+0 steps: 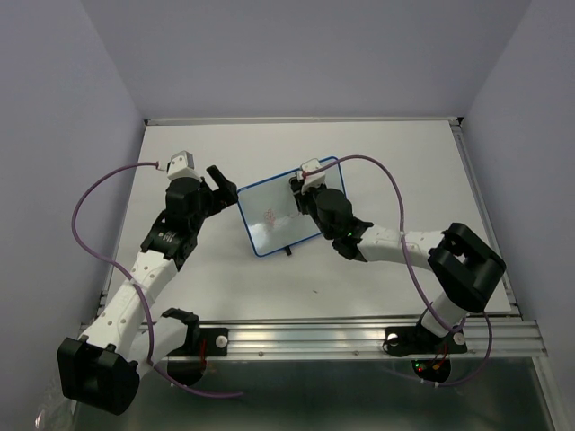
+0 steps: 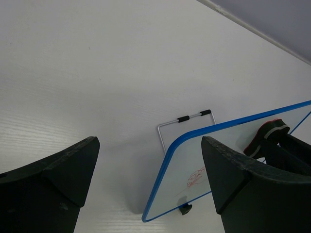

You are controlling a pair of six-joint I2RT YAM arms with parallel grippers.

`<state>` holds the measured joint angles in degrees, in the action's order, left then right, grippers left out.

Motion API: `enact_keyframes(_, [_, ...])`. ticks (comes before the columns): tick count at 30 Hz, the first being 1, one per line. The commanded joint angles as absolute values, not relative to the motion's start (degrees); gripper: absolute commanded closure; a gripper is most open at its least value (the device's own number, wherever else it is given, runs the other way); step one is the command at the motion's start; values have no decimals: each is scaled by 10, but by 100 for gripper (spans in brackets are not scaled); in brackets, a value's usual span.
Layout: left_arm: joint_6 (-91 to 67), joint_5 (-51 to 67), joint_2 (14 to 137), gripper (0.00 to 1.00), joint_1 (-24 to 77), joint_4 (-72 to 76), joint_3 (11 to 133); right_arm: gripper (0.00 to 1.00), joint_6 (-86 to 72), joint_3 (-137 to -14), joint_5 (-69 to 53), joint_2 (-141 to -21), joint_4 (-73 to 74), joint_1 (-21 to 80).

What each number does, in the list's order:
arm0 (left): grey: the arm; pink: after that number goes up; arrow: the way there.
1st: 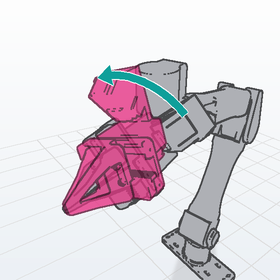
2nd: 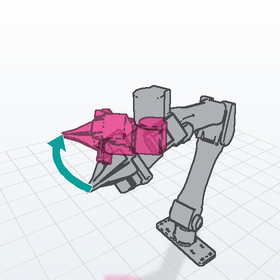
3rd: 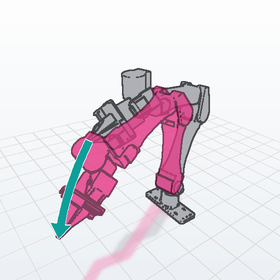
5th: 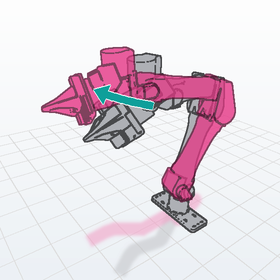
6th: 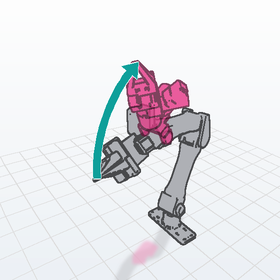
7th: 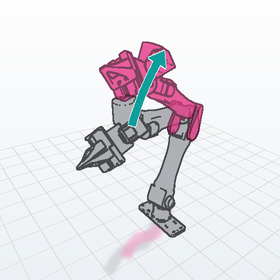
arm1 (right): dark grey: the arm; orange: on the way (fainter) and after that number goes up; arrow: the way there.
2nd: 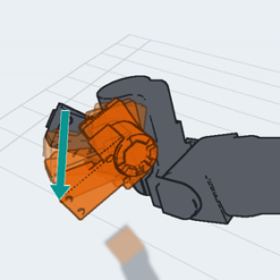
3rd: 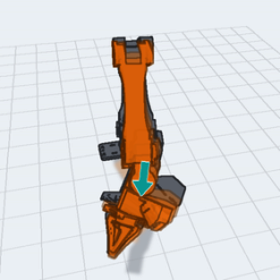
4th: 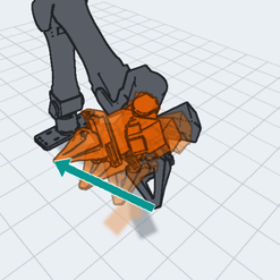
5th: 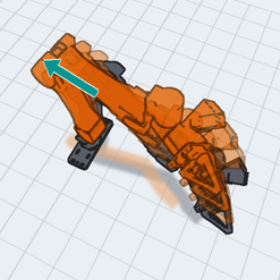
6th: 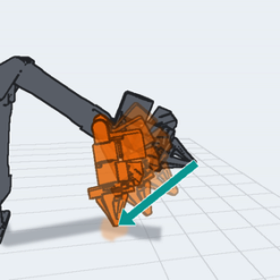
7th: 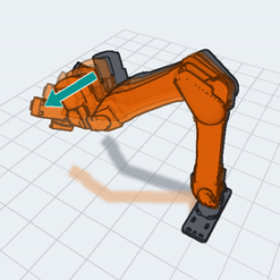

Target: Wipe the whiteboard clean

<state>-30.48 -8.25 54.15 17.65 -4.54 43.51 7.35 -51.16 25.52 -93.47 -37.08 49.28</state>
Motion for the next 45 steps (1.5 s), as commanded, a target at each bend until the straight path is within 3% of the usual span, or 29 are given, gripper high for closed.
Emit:
enact_keyframes(1, [-295, -91, 540, 1, 181, -30, 434, 93, 55, -510, 336, -921, -412, 487])
enact_keyframes(9, [-296, -89, 536, 1, 180, -30, 432, 93, 51, -511, 330, -918, -413, 482])
enact_keyframes(18, [-297, -87, 533, 1, 181, -30, 432, 92, 85, -497, 118, -918, -389, 482])
enact_keyframes(27, [-301, -80, 531, 1, 182, -26, 425, 92, 119, -446, 46, -922, -397, 527])
enact_keyframes(39, [-301, -74, 531, 1, 185, -23, 422, 92, 153, -427, 62, -961, -377, 575])
enact_keyframes(45, [-300, -74, 529, 1, 186, -21, 423, 92, 155, -425, 190, -952, -463, 575])
